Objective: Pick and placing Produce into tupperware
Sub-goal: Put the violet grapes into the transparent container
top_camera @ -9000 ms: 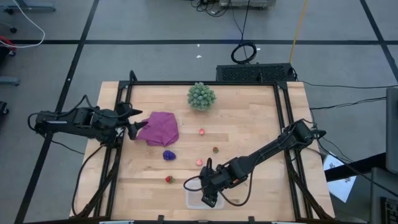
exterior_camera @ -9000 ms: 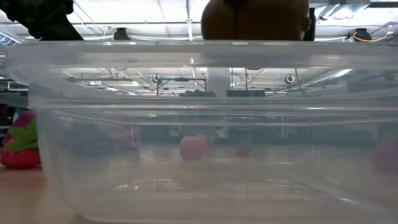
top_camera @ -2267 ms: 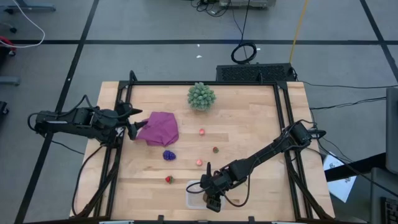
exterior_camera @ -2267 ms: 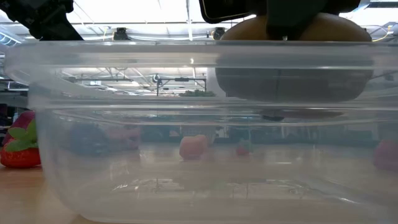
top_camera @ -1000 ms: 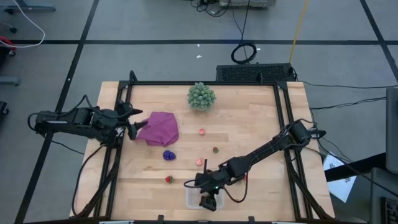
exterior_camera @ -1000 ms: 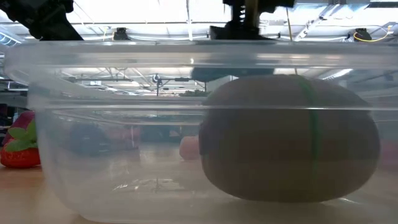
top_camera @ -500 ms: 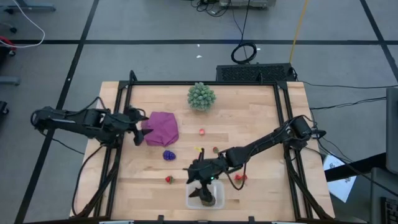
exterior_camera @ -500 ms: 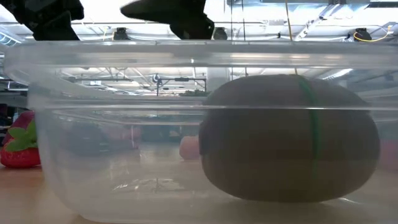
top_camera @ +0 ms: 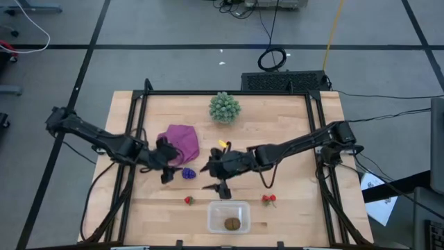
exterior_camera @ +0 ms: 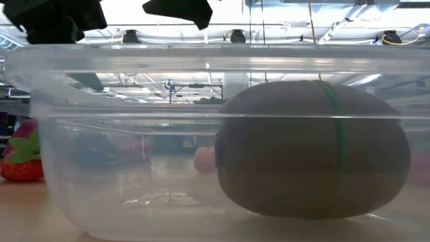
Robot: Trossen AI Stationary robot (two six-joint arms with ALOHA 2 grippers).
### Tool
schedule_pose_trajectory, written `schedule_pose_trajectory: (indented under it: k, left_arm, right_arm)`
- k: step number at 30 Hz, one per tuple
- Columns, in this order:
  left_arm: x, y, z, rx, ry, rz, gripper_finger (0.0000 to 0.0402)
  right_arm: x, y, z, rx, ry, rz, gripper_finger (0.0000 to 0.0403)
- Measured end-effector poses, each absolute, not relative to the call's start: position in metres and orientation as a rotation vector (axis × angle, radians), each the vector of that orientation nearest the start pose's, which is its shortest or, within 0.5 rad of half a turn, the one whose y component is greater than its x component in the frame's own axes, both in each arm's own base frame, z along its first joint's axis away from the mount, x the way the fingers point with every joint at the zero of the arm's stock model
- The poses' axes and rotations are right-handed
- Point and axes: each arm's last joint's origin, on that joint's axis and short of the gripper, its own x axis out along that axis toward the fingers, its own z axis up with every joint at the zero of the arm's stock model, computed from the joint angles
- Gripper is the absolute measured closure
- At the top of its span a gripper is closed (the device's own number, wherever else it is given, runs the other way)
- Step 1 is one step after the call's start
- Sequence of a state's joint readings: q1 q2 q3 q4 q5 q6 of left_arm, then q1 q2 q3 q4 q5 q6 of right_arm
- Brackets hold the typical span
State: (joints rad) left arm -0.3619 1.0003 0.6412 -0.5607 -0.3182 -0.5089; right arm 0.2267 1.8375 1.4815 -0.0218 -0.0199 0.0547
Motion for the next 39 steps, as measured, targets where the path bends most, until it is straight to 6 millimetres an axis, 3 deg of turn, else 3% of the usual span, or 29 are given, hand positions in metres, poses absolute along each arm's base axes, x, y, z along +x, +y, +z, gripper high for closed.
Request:
schedule_pose_trajectory:
  k: [7,16,34,39]
  left_arm:
    - [0.189,-0.078,0.197,-0.125,0.939,0.163,0.0089]
    - [0.201,-0.08,0.169,-0.002,1.061,0.19,0.0089]
    - [0.211,-0.083,0.175,0.006,0.989,0.035,0.0089]
    - [0.213,-0.084,0.168,0.035,1.012,0.035,0.0089]
  right_arm:
    - [0.417,0.077,0.305,-0.056,0.349,0.133,0.0112]
    - [0.417,0.067,0.307,-0.047,0.348,0.111,0.0112]
    - [0.417,0.065,0.307,-0.022,0.352,0.103,0.0112]
    - [0.418,0.062,0.307,-0.019,0.353,0.094,0.0112]
